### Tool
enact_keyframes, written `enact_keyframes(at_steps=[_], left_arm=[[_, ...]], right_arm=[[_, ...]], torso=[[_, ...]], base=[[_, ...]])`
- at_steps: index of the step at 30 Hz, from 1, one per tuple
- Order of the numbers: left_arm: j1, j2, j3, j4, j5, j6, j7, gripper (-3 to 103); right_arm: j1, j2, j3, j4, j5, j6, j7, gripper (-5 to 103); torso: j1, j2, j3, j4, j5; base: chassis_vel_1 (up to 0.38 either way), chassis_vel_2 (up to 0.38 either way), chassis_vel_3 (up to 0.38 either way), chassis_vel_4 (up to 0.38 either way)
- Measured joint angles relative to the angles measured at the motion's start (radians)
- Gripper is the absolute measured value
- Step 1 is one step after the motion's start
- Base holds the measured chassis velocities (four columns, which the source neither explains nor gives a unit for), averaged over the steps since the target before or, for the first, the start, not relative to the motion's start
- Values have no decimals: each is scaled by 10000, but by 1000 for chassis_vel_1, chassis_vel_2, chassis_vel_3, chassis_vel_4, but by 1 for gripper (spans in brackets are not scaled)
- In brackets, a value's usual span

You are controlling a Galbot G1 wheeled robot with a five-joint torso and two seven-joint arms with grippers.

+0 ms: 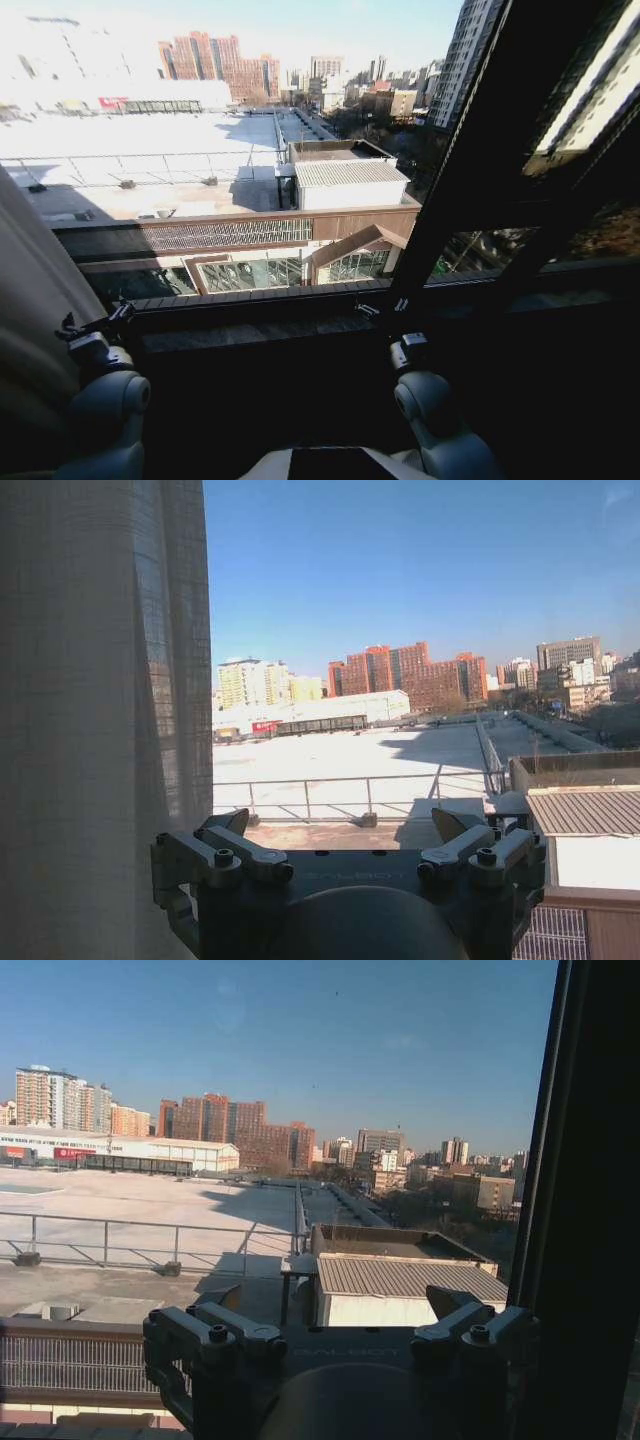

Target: Open the curtains by pulling them apart, changing their state from closed to fully open.

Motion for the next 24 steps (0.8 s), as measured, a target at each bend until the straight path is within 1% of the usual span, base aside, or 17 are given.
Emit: enact_keyframes(at_steps=[1,2,3,4,5,7,12,18,21,24], left_arm=[[-20,11,-32,117,-32,-229,599,100],[-26,32,-89,206,-252,-392,1200,100],[-26,42,-146,254,-587,-456,1646,100],[-26,42,-146,254,-587,-456,1646,100],[-20,43,-183,310,-865,-493,1925,100],[-16,2,-218,517,-1062,-694,2277,100],[7,-60,-219,670,-1026,-836,2493,100],[-15,6,-234,731,-867,-838,2497,100],[-17,15,-217,790,-750,-869,2493,100],[-9,-14,-162,802,-687,-907,2507,100]], right_arm=[[27,-11,61,35,60,-52,5,100],[76,-45,161,107,192,-212,17,100],[124,-78,221,180,359,-381,48,100],[124,-78,221,180,359,-381,48,100],[188,-111,289,255,527,-552,80,100],[318,-138,384,291,648,-726,98,100],[507,-129,430,278,675,-879,106,100],[579,-98,416,234,671,-967,110,100],[615,-48,408,232,650,-1223,177,100],[616,-35,421,232,641,-1310,190,100]], torso=[[0,0,0,-1,0],[0,0,0,0,-1],[0,0,0,0,-1],[0,0,0,0,-1],[0,0,0,1,0],[0,0,0,1,0],[0,0,0,2,-3],[0,0,0,1,-2],[0,1,-1,2,-4],[0,0,-1,2,-3]], base=[[0,0,0,0],[0,0,0,0],[0,0,0,0],[0,0,0,0],[0,0,0,0],[0,0,0,0],[0,0,0,0],[-40,-34,54,44],[-113,-133,117,126],[-165,-184,190,187]])
